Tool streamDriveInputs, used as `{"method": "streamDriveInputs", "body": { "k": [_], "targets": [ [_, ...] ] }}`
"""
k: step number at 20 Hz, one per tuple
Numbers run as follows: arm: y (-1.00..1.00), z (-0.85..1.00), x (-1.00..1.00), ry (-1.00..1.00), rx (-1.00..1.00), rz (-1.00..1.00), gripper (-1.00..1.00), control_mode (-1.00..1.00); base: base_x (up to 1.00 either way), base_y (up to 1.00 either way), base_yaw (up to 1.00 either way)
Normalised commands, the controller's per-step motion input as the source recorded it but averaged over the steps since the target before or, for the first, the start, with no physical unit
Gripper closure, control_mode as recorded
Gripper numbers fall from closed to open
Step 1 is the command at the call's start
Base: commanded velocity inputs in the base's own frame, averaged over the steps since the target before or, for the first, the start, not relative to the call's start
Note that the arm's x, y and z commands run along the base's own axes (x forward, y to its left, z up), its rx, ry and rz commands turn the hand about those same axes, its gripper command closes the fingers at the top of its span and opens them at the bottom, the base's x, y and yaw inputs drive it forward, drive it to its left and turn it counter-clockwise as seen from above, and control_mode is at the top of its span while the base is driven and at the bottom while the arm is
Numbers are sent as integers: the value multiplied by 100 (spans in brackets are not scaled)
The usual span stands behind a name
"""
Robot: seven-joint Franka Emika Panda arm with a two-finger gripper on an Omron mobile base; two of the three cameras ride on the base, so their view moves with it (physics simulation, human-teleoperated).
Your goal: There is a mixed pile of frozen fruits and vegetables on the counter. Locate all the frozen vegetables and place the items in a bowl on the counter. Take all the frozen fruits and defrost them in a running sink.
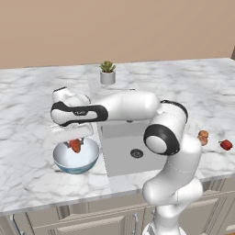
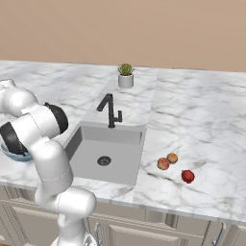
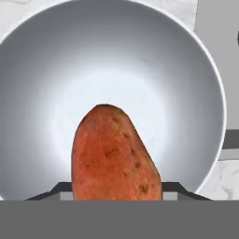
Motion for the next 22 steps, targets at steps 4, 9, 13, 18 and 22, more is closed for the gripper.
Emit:
{"method": "streamDriveInputs", "body": {
  "k": [4,9,13,18,22],
  "targets": [
    [-9,-19,-2,0,1,0,100,-100,0,0,0],
    [-21,-32,-20,-8,6,0,100,-100,0,0,0],
    [-23,-31,-17,-12,12,0,100,-100,0,0,0],
    [-27,-35,0,-6,12,0,100,-100,0,0,0],
    [-11,-30,0,-5,7,0,100,-100,0,0,0]
  ]
}}
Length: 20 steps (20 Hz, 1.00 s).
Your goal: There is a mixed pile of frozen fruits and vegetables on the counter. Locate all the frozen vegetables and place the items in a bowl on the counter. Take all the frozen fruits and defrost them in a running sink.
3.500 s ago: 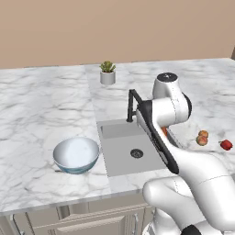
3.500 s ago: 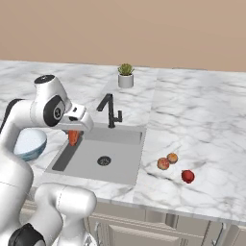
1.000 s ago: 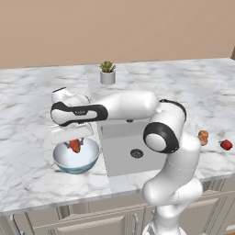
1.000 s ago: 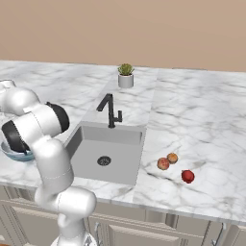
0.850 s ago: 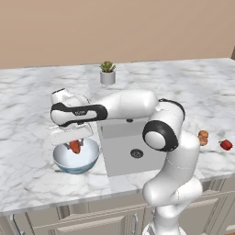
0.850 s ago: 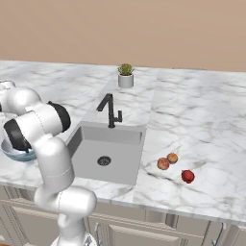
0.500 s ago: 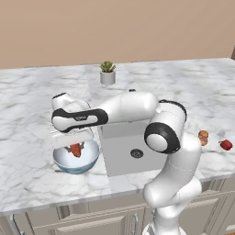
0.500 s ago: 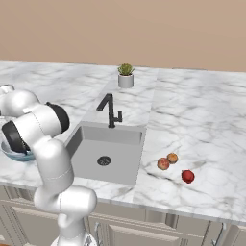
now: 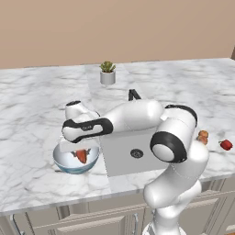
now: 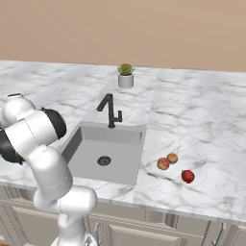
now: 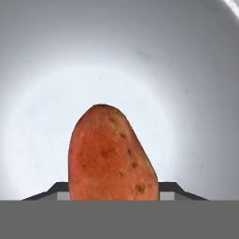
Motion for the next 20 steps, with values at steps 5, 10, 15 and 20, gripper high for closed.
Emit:
{"method": "streamDriveInputs", "body": {
  "k": [5,10,15,20],
  "targets": [
    [1,-18,0,-8,2,0,100,-100,0,0,0],
    [11,-2,5,-2,0,0,-100,-100,0,0,0],
    [3,27,9,2,-2,0,-100,-100,0,0,0],
    [0,44,1,1,0,0,-100,-100,0,0,0]
  ]
}}
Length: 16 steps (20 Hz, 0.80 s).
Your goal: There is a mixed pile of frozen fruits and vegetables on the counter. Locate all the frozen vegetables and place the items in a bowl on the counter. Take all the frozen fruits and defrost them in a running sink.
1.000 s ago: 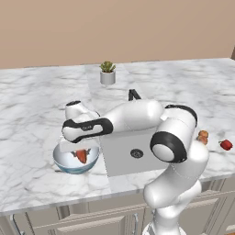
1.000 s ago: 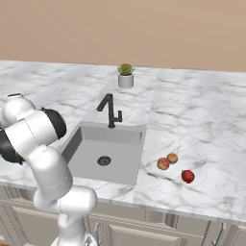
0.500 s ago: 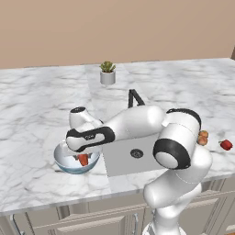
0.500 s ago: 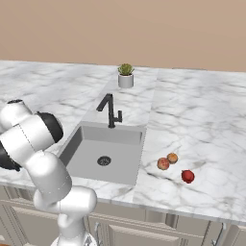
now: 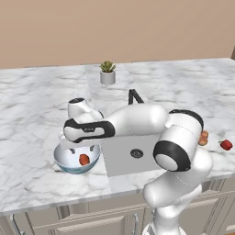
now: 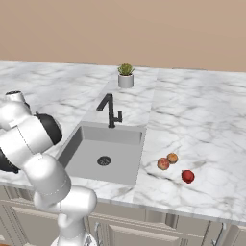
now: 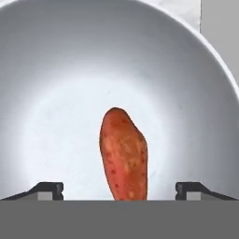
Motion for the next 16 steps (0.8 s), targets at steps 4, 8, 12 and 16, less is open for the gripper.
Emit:
{"method": "streamDriveInputs", "body": {
  "k": [4,8,12,16],
  "targets": [
    [-12,34,0,0,-1,0,-100,-100,0,0,0],
    [-39,38,-33,0,-2,-1,-100,-100,0,0,0],
    [-67,11,-48,0,-1,-9,-100,-100,0,0,0],
    [-70,18,-30,0,-1,-9,-100,-100,0,0,0]
  ]
}}
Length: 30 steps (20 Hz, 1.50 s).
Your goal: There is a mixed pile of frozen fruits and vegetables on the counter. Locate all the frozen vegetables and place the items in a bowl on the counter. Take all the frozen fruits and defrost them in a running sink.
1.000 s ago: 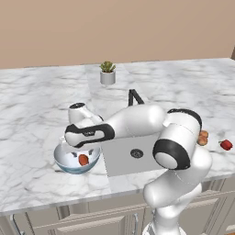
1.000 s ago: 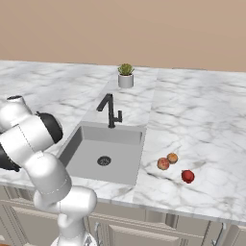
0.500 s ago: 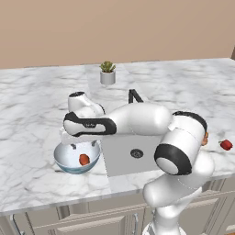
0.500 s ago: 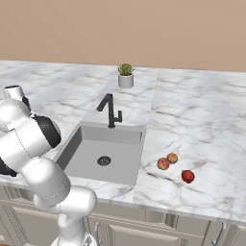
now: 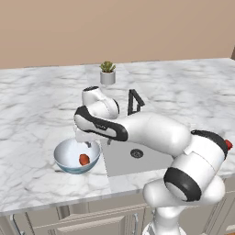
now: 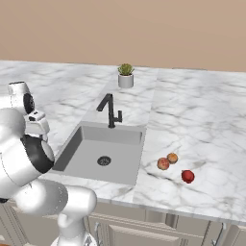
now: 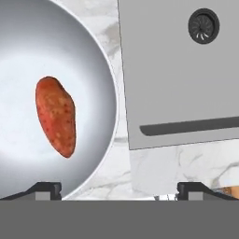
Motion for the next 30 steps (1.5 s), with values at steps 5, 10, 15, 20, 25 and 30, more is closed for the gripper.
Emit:
{"method": "streamDriveInputs", "body": {
  "k": [5,10,15,20,25,30],
  "targets": [
    [-61,21,-1,0,-4,-1,-100,-100,0,0,0],
    [-54,4,3,0,-1,0,-100,-100,0,0,0],
    [-60,-4,1,0,0,0,-100,-100,0,0,0],
    [-57,0,-14,0,0,-2,-100,-100,0,0,0],
    [-74,0,-13,-2,0,-1,-100,-100,0,0,0],
    [-76,-1,-9,0,0,-1,-100,-100,0,0,0]
  ]
}}
